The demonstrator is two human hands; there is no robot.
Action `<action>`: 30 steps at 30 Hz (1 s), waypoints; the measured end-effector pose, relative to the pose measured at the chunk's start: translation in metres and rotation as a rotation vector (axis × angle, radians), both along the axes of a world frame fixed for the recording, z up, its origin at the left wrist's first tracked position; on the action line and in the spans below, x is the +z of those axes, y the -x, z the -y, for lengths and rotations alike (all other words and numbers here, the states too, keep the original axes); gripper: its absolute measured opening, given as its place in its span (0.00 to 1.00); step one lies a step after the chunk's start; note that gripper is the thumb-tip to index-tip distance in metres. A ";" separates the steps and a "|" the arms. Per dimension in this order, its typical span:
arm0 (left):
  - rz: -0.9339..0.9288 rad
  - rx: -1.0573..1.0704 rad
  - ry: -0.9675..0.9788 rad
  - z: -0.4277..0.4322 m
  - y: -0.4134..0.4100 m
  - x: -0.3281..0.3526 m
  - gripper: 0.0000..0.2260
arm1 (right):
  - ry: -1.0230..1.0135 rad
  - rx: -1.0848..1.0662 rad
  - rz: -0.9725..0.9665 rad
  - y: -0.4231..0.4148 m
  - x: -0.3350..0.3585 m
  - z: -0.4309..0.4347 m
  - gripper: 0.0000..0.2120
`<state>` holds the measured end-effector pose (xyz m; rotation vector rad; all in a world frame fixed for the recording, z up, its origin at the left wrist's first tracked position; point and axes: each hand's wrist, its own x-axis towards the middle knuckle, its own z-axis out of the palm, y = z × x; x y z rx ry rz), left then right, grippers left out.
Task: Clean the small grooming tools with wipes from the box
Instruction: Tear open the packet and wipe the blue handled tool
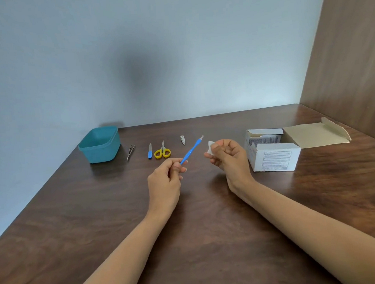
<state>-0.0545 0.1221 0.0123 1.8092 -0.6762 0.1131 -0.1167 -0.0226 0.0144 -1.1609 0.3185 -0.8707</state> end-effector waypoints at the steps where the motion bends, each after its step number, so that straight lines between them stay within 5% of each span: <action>1: -0.001 -0.006 -0.004 0.001 0.000 0.000 0.11 | 0.003 0.008 -0.006 0.001 0.000 0.002 0.06; 9: 0.013 -0.059 -0.026 0.004 0.000 0.000 0.11 | 0.015 0.036 -0.074 0.006 -0.002 0.014 0.02; 21: 0.060 -0.007 -0.098 0.006 -0.008 -0.004 0.06 | 0.004 0.133 -0.045 0.007 0.000 0.013 0.11; 30: 0.042 -0.034 -0.146 0.006 -0.007 -0.001 0.12 | -0.029 0.196 -0.016 0.008 0.003 0.017 0.14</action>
